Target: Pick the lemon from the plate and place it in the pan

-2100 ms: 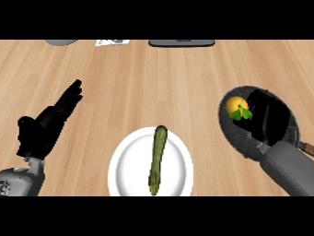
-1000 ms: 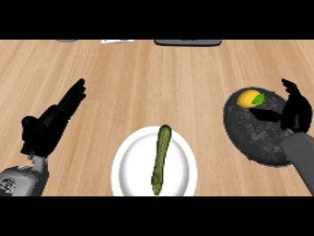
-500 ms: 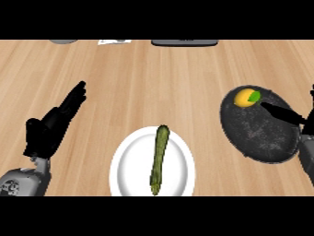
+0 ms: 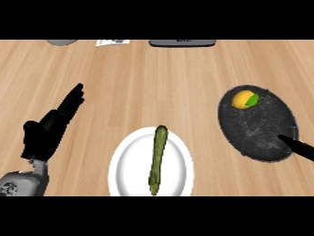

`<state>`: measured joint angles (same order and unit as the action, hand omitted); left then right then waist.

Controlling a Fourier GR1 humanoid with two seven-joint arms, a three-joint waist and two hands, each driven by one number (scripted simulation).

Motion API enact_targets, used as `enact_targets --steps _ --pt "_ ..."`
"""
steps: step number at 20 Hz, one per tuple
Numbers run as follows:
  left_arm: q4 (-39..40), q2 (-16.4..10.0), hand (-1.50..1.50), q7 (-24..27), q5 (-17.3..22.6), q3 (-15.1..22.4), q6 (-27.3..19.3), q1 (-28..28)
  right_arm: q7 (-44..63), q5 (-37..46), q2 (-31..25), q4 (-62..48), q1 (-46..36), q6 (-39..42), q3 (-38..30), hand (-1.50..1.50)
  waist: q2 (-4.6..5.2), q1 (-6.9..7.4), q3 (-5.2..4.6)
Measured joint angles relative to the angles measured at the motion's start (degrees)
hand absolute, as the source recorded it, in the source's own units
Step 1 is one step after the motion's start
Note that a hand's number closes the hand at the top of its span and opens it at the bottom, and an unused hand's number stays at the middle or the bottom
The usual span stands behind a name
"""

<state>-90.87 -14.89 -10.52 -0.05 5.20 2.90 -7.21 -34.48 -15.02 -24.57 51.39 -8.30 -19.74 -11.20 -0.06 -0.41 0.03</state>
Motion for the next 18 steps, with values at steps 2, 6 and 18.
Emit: enact_targets --steps 2,6,18 --pt "-1.03 0.26 0.00 -0.44 -0.08 -0.37 0.37 0.44 -1.10 -0.49 0.71 3.78 3.65 0.72 -0.41 -1.50 -0.03 0.01 -0.03" --pt "0.42 1.15 0.00 -0.44 -0.98 -0.92 0.74 -1.10 -4.10 -0.85 3.19 10.36 11.11 2.07 -0.52 -1.50 -0.02 -0.06 -0.04" --pt "-0.16 3.18 0.00 -0.92 -2.99 -3.02 2.91 -0.92 -11.95 2.24 11.12 18.74 24.01 3.47 -0.48 -1.50 0.03 0.15 -0.04"
